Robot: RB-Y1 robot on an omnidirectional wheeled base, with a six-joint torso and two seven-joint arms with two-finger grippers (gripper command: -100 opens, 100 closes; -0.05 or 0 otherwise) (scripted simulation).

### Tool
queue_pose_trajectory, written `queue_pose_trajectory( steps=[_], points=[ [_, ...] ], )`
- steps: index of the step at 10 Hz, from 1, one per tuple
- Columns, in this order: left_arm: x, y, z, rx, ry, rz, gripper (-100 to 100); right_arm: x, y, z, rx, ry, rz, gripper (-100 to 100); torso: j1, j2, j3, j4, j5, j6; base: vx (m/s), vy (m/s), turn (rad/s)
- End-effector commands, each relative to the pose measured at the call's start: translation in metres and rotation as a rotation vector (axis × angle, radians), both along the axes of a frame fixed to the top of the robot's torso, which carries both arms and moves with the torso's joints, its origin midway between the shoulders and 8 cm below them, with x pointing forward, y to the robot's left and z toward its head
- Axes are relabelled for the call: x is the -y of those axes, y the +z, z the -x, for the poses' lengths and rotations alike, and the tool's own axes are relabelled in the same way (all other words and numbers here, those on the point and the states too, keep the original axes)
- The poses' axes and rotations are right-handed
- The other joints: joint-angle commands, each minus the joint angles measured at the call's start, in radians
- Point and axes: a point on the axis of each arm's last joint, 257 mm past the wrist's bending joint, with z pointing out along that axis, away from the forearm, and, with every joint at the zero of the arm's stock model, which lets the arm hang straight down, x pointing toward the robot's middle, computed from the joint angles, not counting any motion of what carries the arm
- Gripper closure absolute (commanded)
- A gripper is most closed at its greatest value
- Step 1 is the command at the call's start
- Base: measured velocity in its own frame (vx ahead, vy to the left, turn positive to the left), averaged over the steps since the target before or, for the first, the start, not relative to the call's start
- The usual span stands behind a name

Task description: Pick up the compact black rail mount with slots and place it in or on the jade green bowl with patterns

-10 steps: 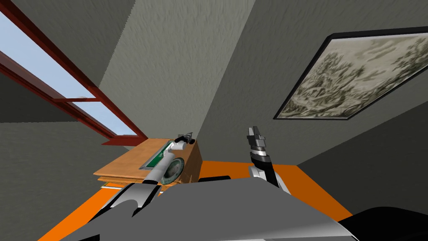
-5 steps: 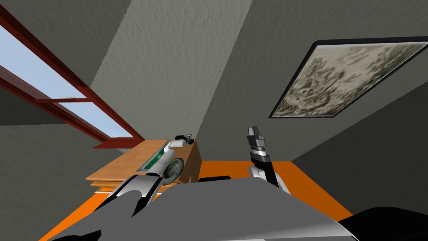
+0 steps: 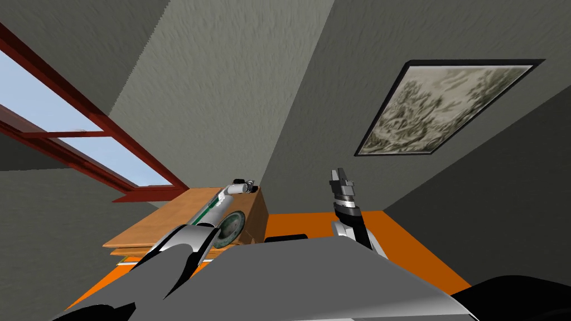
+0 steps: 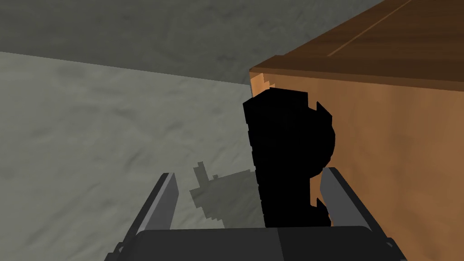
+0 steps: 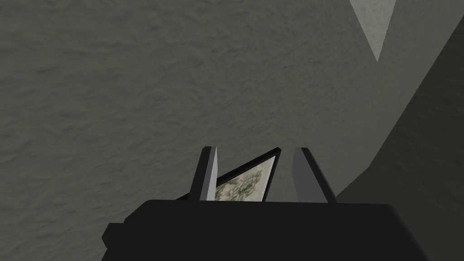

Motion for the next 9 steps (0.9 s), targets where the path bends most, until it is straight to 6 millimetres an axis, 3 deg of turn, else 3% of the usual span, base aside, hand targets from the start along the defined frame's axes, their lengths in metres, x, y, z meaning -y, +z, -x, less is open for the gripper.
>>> queue_pose_trajectory(
  steps=[1, 9],
  points=[
    [-0.011, -0.007, 0.007, -0.062, 0.018, 0.001, -100, 0.000, 0.000, 0.000, 0.000, 0.000, 0.000, 0, 0.000, 0.000, 0.000, 0.000, 0.000, 0.000, -0.005, 0.018, -0.074],
    [-0.043, -0.020, 0.035, -0.259, 0.076, 0.012, -100, 0.000, 0.000, 0.000, 0.000, 0.000, 0.000, 0, 0.000, -0.002, -0.001, 0.000, 0.000, 0.000, 0.009, 0.018, -0.064]
  ],
)
